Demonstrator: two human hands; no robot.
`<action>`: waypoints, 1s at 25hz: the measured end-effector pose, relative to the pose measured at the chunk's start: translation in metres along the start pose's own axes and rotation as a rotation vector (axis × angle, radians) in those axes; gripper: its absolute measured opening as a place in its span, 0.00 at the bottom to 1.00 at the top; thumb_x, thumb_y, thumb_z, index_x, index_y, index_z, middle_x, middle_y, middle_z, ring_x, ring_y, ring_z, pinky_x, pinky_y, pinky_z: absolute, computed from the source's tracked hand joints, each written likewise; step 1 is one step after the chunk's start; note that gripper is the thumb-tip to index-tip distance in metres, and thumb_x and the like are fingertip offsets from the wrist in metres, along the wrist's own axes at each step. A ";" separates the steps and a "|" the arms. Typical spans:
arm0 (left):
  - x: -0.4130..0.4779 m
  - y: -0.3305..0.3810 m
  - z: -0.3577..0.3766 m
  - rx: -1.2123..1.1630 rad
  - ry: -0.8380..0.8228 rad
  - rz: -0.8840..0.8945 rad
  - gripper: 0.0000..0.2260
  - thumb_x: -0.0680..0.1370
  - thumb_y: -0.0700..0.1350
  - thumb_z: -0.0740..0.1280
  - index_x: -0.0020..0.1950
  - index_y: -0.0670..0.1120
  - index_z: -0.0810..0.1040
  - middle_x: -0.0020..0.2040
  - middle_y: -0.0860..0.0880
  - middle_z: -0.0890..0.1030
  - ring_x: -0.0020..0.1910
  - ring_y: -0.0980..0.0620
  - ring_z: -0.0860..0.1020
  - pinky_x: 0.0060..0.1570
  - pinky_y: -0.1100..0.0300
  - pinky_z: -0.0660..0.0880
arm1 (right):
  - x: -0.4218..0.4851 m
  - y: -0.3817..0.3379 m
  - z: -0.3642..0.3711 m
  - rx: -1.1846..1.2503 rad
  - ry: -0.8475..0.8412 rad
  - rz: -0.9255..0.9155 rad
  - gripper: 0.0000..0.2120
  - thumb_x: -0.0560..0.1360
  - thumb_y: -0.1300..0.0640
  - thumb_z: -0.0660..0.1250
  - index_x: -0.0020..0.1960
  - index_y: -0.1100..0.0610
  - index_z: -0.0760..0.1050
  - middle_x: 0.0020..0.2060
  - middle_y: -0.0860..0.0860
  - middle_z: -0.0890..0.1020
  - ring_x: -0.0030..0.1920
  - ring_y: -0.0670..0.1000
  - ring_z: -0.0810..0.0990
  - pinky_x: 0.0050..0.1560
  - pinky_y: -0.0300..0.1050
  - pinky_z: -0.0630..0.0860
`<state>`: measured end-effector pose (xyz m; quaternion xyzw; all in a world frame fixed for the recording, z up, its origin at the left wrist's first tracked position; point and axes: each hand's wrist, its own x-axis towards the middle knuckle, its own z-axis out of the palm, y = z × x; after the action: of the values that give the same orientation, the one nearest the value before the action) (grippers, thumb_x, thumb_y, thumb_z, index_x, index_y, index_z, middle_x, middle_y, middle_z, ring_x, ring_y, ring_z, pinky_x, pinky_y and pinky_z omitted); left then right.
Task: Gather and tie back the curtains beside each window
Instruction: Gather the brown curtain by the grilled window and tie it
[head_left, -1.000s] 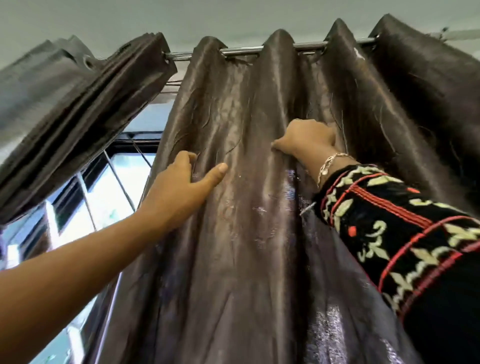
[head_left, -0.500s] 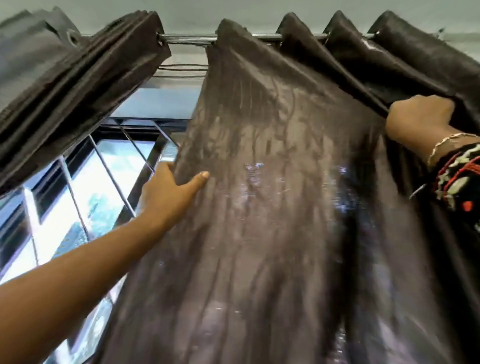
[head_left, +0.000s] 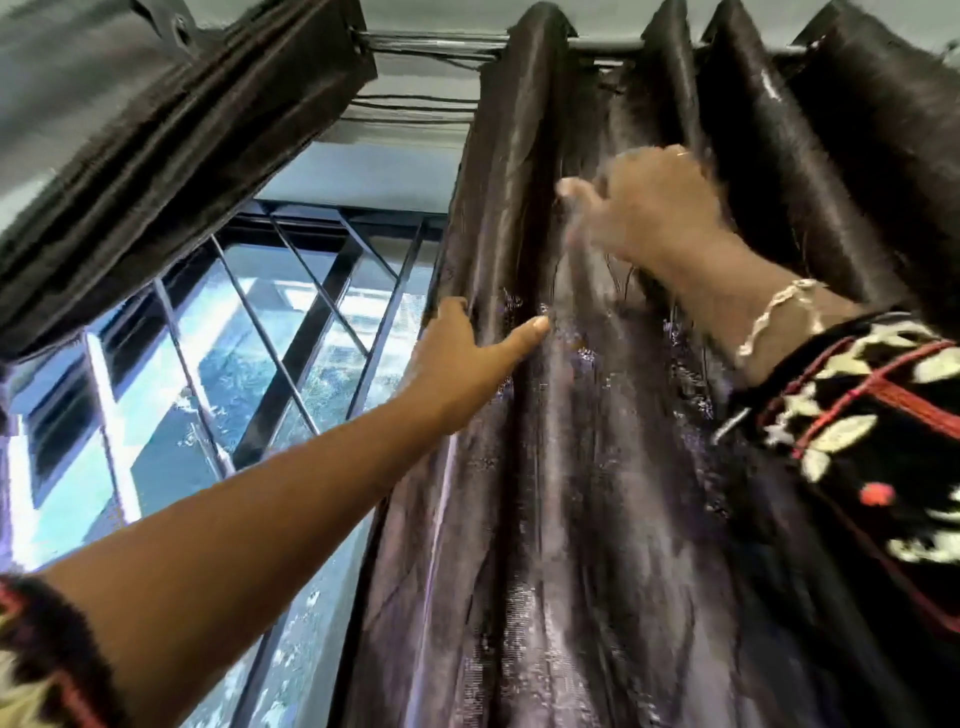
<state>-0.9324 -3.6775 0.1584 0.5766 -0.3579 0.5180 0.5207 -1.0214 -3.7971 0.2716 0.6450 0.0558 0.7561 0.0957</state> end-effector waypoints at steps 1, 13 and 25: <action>-0.001 -0.003 -0.001 -0.007 -0.004 -0.008 0.30 0.71 0.58 0.69 0.65 0.43 0.67 0.62 0.44 0.75 0.60 0.45 0.74 0.62 0.48 0.70 | -0.001 -0.019 0.009 0.060 -0.076 0.025 0.32 0.74 0.33 0.54 0.50 0.62 0.76 0.51 0.62 0.79 0.55 0.63 0.76 0.49 0.51 0.71; -0.018 0.000 0.036 -0.151 -0.087 0.009 0.31 0.70 0.51 0.73 0.68 0.44 0.64 0.57 0.54 0.68 0.56 0.57 0.69 0.53 0.67 0.65 | -0.021 0.006 0.029 -0.150 -0.114 0.158 0.15 0.75 0.59 0.59 0.60 0.62 0.73 0.59 0.63 0.76 0.60 0.66 0.74 0.57 0.54 0.71; -0.024 0.126 0.203 -0.173 -0.189 0.025 0.38 0.70 0.58 0.70 0.73 0.44 0.59 0.70 0.44 0.67 0.67 0.47 0.67 0.65 0.54 0.66 | -0.035 0.270 -0.052 -0.353 -0.170 0.482 0.17 0.75 0.60 0.60 0.62 0.61 0.73 0.61 0.63 0.75 0.62 0.64 0.74 0.59 0.53 0.70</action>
<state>-1.0113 -3.9034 0.1805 0.5712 -0.4558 0.4352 0.5259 -1.0870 -4.0663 0.2860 0.6740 -0.2391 0.6984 0.0287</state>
